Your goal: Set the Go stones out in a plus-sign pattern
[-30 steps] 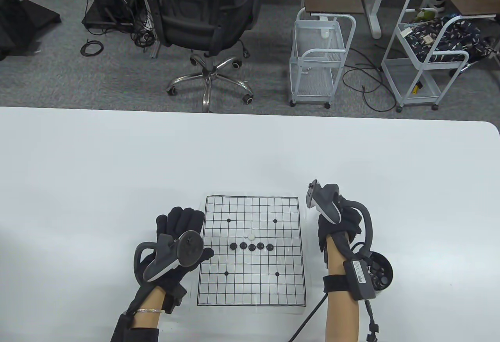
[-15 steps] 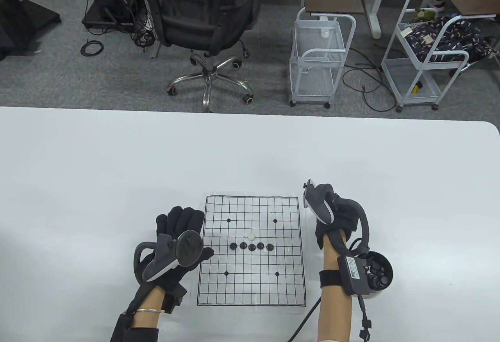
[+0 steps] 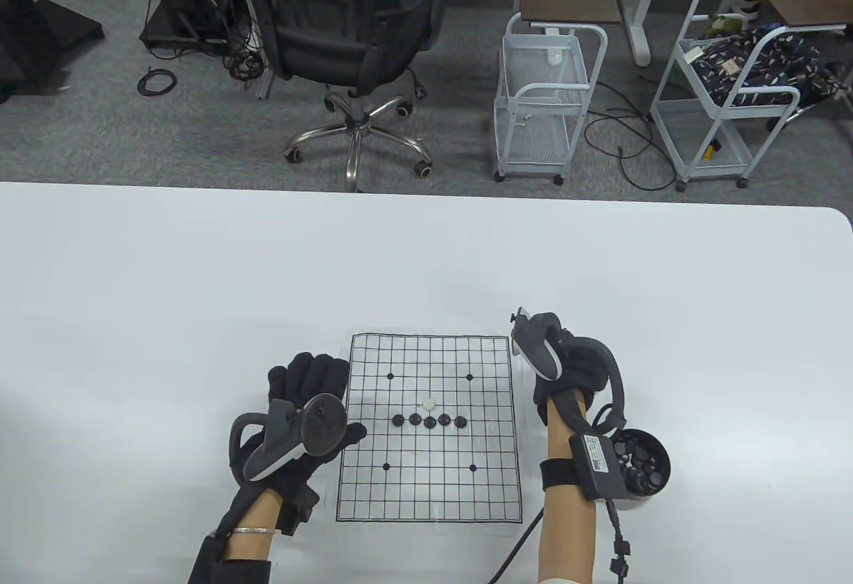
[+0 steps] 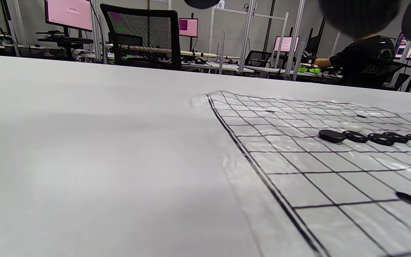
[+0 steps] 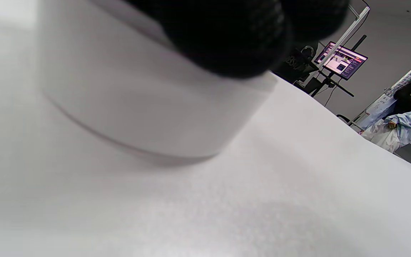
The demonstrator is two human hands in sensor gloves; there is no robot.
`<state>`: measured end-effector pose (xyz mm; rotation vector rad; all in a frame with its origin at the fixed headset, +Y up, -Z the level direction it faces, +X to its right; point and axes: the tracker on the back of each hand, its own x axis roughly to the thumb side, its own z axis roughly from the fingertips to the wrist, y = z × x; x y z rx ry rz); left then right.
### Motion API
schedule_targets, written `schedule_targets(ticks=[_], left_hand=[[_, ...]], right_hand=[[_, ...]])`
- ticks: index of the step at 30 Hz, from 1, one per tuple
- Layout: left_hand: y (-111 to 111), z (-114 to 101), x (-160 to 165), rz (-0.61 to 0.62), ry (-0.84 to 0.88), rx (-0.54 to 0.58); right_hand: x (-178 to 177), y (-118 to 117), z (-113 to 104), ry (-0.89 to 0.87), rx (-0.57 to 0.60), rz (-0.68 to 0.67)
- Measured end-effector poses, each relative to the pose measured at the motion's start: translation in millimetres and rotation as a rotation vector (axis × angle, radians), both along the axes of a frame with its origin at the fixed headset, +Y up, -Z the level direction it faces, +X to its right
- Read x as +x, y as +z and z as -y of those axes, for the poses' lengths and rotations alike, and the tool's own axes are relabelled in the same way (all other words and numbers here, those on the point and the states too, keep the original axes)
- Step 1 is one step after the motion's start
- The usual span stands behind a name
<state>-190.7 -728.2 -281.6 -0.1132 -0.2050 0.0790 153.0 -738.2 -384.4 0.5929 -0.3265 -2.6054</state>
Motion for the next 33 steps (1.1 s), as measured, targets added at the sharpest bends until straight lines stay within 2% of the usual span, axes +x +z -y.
schedule_targets(ticks=[14,24,29,33], left_hand=[[0,0,-1,-0.003,0.006,-0.002],[1,-1,-1,-0.006,0.008,-0.002],[1,-1,-2,-0.005,0.009,0.003],[1,-1,-2,-0.003,0.01,0.005]], right_hand=[[5,0,-5,-0.067,0.028,0.01],[24,9,-22,-0.249,0.132,0.06],[21,14,-37,-0.282,0.192,0.014],[2,21,-59,-0.335,0.281,-0.102]])
